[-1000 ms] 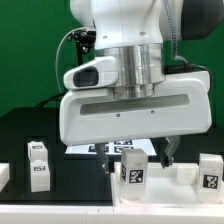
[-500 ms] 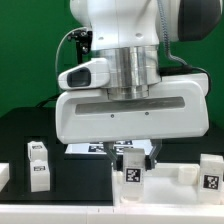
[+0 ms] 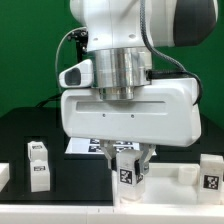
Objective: Assemble square table
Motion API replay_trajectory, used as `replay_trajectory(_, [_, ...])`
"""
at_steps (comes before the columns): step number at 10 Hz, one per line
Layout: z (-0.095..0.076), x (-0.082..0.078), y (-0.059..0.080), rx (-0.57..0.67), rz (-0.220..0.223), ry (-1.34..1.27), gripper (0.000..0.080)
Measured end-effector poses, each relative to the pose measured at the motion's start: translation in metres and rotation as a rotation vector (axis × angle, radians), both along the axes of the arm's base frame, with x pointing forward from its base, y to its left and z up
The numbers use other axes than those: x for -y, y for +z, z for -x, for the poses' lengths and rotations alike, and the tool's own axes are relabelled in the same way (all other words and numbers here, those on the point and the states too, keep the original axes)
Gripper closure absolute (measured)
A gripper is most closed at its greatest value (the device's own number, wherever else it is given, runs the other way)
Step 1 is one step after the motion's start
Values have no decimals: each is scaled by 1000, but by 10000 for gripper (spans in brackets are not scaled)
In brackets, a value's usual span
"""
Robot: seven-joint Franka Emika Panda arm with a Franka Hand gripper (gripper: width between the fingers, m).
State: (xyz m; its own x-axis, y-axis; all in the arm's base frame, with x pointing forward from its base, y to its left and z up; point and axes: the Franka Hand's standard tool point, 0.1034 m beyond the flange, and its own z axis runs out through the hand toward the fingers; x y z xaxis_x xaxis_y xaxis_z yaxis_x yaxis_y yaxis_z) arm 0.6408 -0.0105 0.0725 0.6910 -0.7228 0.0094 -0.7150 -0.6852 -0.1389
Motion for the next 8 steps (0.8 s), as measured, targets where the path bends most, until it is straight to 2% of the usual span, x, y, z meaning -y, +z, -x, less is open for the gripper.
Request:
replay_trajectory(2, [2, 2, 0, -32, -65, -338, 511])
replay_trajectory(6, [3, -4, -1, -71, -97, -686, 511])
replay_trajectory(8, [3, -4, -1, -69, -94, -680, 511])
